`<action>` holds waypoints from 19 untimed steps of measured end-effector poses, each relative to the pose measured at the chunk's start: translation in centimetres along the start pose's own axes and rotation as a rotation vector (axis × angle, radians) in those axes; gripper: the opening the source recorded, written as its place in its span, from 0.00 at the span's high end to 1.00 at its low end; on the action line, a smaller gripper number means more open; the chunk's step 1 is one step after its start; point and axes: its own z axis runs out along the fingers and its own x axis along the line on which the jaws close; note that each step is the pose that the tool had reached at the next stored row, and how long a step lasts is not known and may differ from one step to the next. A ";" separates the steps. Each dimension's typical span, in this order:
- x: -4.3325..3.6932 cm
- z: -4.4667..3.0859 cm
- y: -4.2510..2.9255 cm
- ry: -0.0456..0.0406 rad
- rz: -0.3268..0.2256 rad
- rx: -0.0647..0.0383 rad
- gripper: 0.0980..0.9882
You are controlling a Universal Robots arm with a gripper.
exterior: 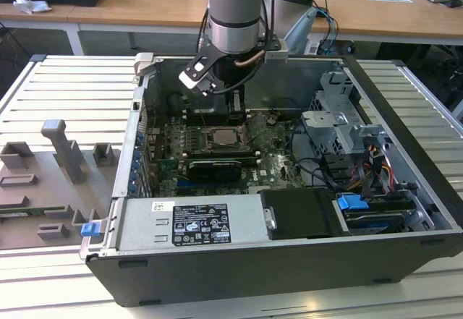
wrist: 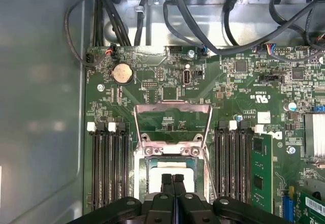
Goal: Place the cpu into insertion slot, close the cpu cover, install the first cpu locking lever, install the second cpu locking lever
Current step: 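Close the cpu cover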
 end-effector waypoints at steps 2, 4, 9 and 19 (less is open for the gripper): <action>0.00 0.02 0.22 0.0001 0.000 0.001 0.99; 0.00 0.02 0.28 0.0000 0.000 0.001 0.99; 0.02 -0.37 0.31 0.0000 0.000 0.001 0.99; 0.04 -1.15 1.02 0.0008 0.000 0.004 0.99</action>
